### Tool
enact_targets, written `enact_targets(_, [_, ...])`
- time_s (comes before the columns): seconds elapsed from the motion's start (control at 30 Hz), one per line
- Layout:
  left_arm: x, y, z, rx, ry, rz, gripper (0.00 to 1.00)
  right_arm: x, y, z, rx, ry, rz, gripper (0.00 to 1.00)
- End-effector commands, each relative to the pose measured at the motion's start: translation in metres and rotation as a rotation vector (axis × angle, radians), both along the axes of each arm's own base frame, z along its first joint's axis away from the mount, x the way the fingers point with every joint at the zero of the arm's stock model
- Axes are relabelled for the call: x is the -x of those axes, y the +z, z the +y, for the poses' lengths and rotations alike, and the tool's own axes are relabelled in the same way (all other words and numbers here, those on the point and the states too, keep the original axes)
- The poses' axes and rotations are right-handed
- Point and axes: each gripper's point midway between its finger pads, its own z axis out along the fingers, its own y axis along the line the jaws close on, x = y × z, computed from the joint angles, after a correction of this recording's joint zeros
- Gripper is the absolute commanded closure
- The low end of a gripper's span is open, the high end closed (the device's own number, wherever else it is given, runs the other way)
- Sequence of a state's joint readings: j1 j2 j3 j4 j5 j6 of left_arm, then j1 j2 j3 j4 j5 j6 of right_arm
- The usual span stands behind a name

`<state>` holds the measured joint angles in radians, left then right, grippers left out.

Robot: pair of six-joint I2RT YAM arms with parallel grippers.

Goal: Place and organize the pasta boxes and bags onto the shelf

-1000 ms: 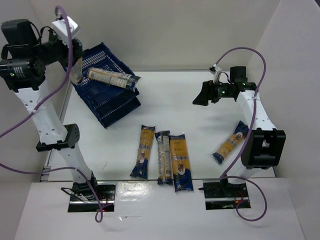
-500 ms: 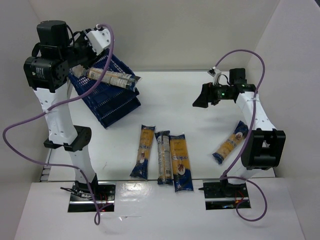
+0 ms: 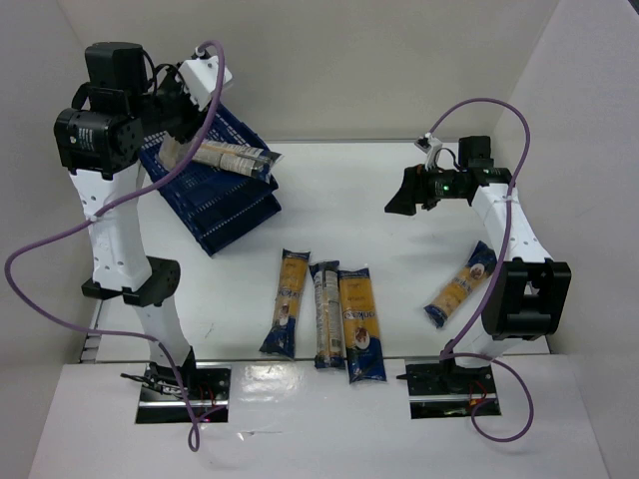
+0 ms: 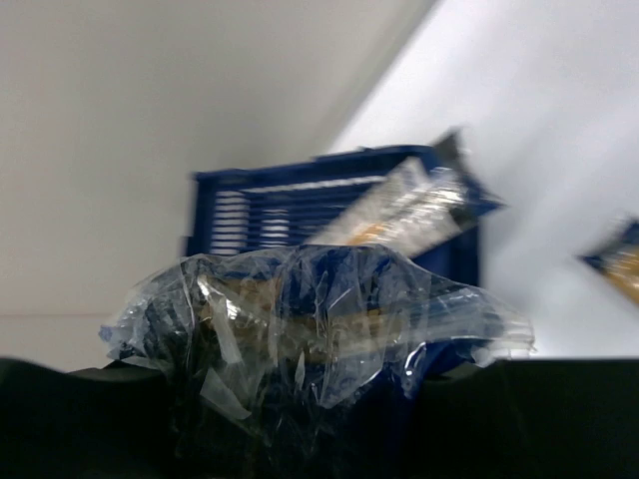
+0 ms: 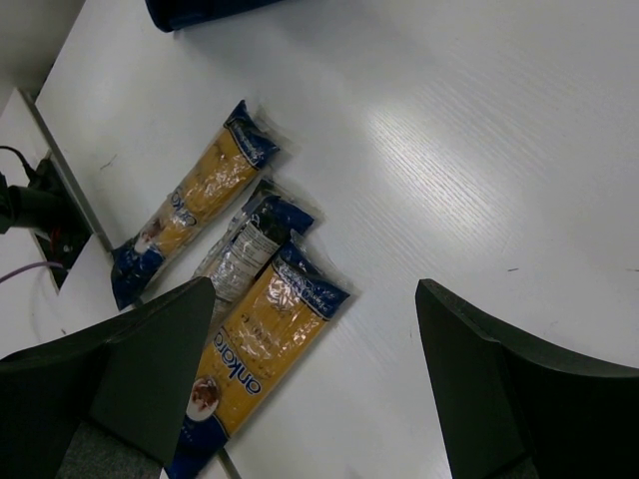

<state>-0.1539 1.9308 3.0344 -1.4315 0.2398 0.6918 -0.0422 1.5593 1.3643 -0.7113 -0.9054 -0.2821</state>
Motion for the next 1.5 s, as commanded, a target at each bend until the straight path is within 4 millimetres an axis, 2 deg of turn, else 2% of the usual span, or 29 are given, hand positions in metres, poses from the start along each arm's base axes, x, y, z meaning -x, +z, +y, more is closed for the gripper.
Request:
enact_targets(0.0, [0.032,0.034,-0.028,0.18,-0.104,-0.041,1.0,0.003,0.014,0.004,-0.012,0.028,-0.063,0.1])
enact_targets(0.1, [0.041,0.023,-0.045,0.276,-0.157,0.06,1.0,0.003,0.014,0.004,-0.012,0.028,-0.063,0.1])
enact_targets(0.2, [0.042,0.025,-0.045,0.329,-0.187,0.083,1.0,0.004,0.008,0.004,-0.013,0.027,-0.044,0.1])
enact_targets(0.23, [0.043,0.038,-0.037,0.366,-0.17,0.047,1.0,0.004,0.008,0.004,-0.013,0.027,-0.044,0.1])
enact_targets(0.3, [0.04,0.047,-0.031,0.391,-0.177,0.016,1.0,0.007,0.001,0.004,-0.014,0.027,-0.025,0.1])
enact_targets(0.37, [0.04,0.066,-0.012,0.418,-0.138,-0.057,1.0,0.01,0.003,0.004,-0.014,0.027,-0.032,0.1])
enact_targets(0.47, [0.03,0.073,0.016,0.48,-0.097,-0.067,1.0,0.011,-0.001,0.003,-0.006,0.021,-0.021,0.1])
enact_targets(0.53, [0.022,0.061,0.024,0.528,-0.108,0.0,1.0,0.012,0.001,0.003,-0.006,0.021,-0.018,0.1])
enact_targets(0.57, [0.014,0.052,0.038,0.553,-0.081,0.038,1.0,0.01,0.004,0.003,-0.005,0.021,-0.027,0.1])
enact_targets(0.6, [0.008,0.042,0.044,0.572,-0.083,0.076,1.0,0.009,0.001,0.003,-0.006,0.021,-0.017,0.1])
enact_targets(0.63, [0.001,0.028,0.047,0.613,-0.106,0.145,1.0,0.009,0.001,0.003,-0.006,0.021,-0.016,0.1])
enact_targets(0.7, [-0.005,0.018,0.056,0.631,-0.084,0.175,1.0,0.007,-0.004,0.002,0.001,0.015,-0.004,0.1])
enact_targets(0.77, [-0.009,0.01,0.053,0.659,-0.113,0.216,1.0,0.006,-0.008,0.0,0.008,0.01,0.006,0.1])
enact_targets(0.87, [-0.01,0.007,0.047,0.687,-0.163,0.25,1.0,0.003,-0.01,0.0,0.007,0.01,0.021,0.1])
enact_targets(1.03, [-0.022,-0.007,0.067,0.766,-0.172,0.31,1.0,0.003,-0.015,-0.001,0.017,0.009,0.033,0.1])
enact_targets(1.13, [-0.028,-0.01,0.071,0.802,-0.178,0.332,1.0,0.002,-0.018,-0.001,0.017,0.009,0.042,0.1])
enact_targets(1.17, [-0.028,-0.006,0.069,0.81,-0.211,0.33,1.0,0.001,-0.021,-0.001,0.017,0.009,0.051,0.1])
enact_targets(1.23, [-0.03,-0.005,0.077,0.871,-0.2,0.36,1.0,0.001,-0.021,-0.001,0.017,0.009,0.051,0.1])
enact_targets(1.33, [-0.044,-0.02,0.09,0.95,-0.199,0.43,1.0,0.0,-0.025,-0.001,0.02,0.014,0.053,0.1])
enact_targets(1.47, [-0.054,-0.029,0.093,0.984,-0.211,0.467,1.0,0.002,-0.028,-0.001,0.019,0.014,0.062,0.1])
